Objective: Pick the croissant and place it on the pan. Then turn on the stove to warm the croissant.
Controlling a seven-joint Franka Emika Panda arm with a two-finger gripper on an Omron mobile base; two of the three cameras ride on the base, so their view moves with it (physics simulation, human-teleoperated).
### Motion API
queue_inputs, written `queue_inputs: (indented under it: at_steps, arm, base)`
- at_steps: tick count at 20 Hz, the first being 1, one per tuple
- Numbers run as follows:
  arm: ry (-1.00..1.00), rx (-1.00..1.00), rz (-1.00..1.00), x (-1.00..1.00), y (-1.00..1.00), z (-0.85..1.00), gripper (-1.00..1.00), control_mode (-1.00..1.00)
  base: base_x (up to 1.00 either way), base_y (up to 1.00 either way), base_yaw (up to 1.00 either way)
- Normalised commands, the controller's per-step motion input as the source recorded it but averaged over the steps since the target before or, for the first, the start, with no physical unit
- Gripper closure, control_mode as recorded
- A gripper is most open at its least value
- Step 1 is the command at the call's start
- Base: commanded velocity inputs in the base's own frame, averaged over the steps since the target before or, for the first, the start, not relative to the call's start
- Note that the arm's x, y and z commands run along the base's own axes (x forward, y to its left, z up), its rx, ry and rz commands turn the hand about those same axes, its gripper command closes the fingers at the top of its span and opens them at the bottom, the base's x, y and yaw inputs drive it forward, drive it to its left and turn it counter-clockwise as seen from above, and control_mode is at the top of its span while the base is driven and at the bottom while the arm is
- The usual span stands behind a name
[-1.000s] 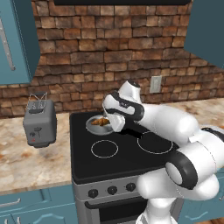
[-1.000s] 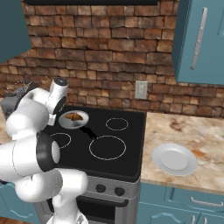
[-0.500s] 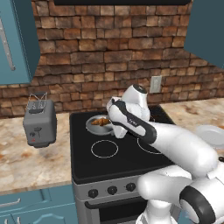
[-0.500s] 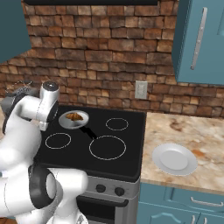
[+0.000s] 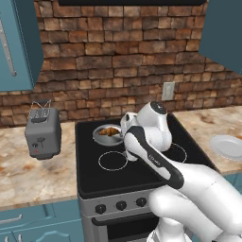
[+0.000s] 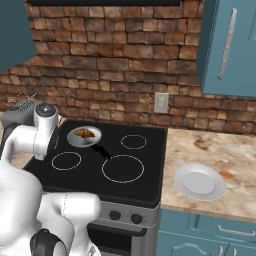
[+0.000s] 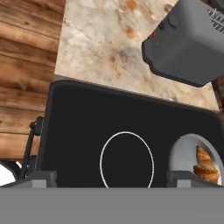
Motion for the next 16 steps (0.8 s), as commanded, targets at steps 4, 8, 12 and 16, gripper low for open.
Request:
queue_inputs:
  at_steps: [4,8,12,16]
  arm:
    - [-0.02,0.00,-0.09,-0.53,-0.01,0.13,-1.00,-1.00]
    - [-0.04,0.00,-0.10,-0.59,0.00,0.16,-1.00,-1.00]
    - [-0.05,0.00,-0.11,-0.63,0.00,0.18,-1.00,-1.00]
    - [-0.08,0.00,-0.10,-0.71,0.00,0.16,-1.00,-1.00]
  base:
    - [0.00,0.00,0.00]
    - [0.00,0.00,0.00]
    - [0.00,0.00,0.00]
    - [0.00,0.00,0.00]
